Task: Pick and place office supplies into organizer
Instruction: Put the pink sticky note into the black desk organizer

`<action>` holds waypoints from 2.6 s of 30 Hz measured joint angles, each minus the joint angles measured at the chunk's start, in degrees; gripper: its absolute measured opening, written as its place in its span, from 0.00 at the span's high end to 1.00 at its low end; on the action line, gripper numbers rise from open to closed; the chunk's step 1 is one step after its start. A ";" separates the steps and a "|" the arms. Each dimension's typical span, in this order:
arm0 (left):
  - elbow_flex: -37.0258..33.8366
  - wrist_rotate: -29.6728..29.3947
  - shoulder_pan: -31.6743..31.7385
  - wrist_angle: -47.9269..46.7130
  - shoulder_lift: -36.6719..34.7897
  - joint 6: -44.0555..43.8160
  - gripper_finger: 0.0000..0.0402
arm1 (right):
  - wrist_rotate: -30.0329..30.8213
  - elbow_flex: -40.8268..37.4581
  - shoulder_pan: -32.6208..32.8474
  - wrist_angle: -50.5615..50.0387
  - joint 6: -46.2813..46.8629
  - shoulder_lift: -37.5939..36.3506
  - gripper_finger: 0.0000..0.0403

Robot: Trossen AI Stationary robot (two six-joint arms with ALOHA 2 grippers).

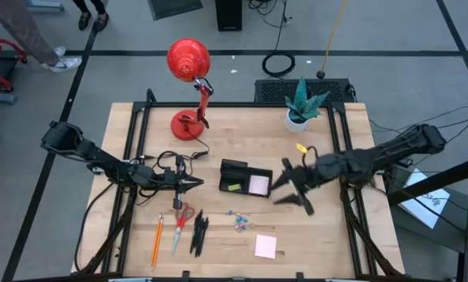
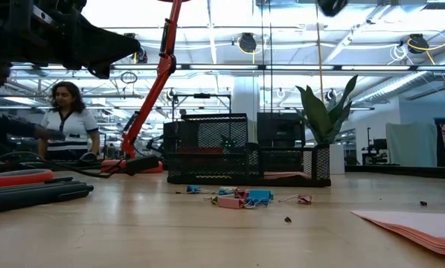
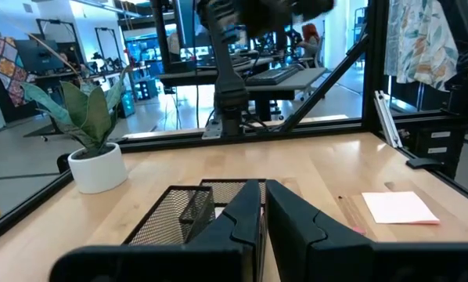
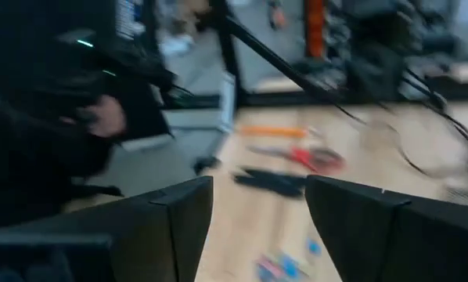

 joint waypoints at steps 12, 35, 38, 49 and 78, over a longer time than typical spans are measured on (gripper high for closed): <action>0.00 -0.01 0.01 0.00 0.00 -0.63 0.92 | 11.57 0.02 17.42 0.76 -1.54 4.43 0.46; 0.00 0.02 0.02 0.00 0.00 -1.01 0.92 | 20.84 -12.75 20.12 5.97 -0.77 8.94 0.58; 0.00 0.02 0.02 0.00 0.00 -0.69 0.92 | 20.14 -13.89 20.18 7.59 6.29 11.27 0.56; 0.02 0.04 0.00 0.04 0.00 -1.61 0.92 | 17.22 -10.75 20.29 17.41 17.80 24.64 0.30; 0.02 0.13 0.00 -1.70 0.00 -2.32 0.92 | 12.71 15.93 22.08 -17.72 38.42 42.98 0.14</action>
